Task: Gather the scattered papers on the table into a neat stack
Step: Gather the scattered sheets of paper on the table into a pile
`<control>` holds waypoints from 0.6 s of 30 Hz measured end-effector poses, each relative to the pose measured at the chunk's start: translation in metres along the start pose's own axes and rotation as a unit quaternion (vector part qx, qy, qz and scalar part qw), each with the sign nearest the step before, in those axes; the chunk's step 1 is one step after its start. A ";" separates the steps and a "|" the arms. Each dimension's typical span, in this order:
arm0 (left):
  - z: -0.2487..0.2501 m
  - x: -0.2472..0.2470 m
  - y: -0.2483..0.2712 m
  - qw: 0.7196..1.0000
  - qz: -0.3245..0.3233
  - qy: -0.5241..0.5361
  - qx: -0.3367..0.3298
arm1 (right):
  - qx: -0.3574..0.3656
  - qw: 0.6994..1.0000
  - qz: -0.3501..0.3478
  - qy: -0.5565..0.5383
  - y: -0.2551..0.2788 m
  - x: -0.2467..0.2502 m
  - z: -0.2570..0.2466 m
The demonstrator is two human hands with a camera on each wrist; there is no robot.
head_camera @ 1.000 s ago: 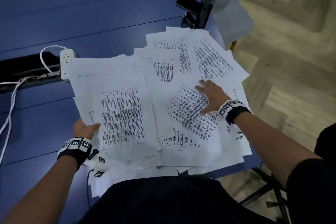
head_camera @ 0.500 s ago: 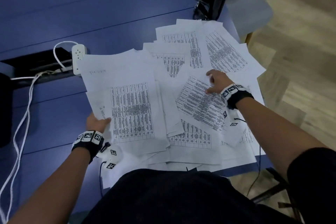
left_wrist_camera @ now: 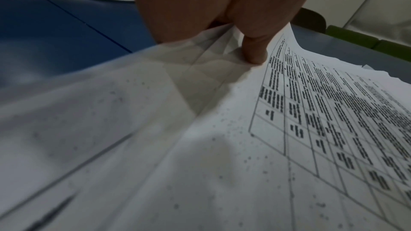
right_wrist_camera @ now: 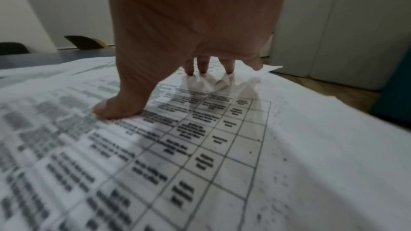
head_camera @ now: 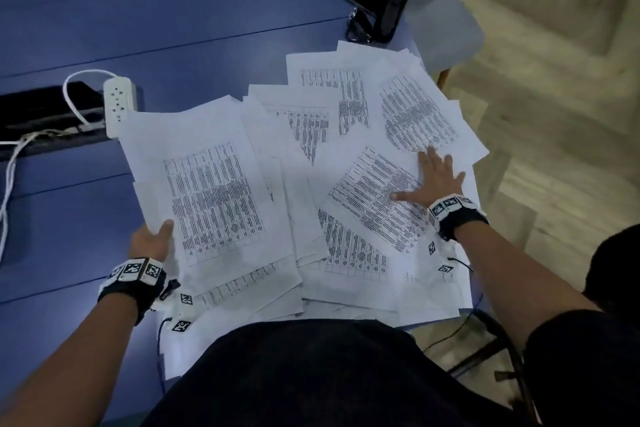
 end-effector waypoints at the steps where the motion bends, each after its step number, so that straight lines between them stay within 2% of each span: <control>1: 0.001 0.000 0.001 1.000 -0.003 -0.005 0.003 | -0.003 1.000 0.023 0.015 0.004 0.003 0.004; 4: 0.001 0.002 -0.002 1.000 -0.007 -0.014 0.007 | 0.009 0.995 0.086 0.056 0.014 0.015 0.016; 7: 0.002 0.000 -0.001 1.000 -0.005 -0.020 0.013 | -0.003 0.994 0.106 0.020 0.017 0.017 0.036; 12: 0.004 -0.002 0.001 0.999 0.003 -0.033 0.017 | -0.094 0.990 0.067 -0.084 0.003 0.024 0.073; 15: 0.008 -0.003 0.002 0.998 0.015 -0.053 0.017 | -0.118 0.985 0.021 -0.123 -0.004 0.028 0.079; 17: 0.009 -0.003 0.003 0.998 0.015 -0.060 0.020 | -0.144 0.980 0.037 -0.135 0.003 0.034 0.074; 18: 0.009 -0.003 0.004 0.998 0.017 -0.064 0.021 | -0.172 0.973 0.067 -0.139 0.007 0.036 0.076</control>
Point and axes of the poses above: each hand's wrist, its own y-axis away from the middle knuckle, its own x-axis out of the back of the hand, z = x × y, the point moved 3 cm from there along -y, towards the middle knuckle, and after that the axes turned 7 degrees about x, right-handed, at the moved point
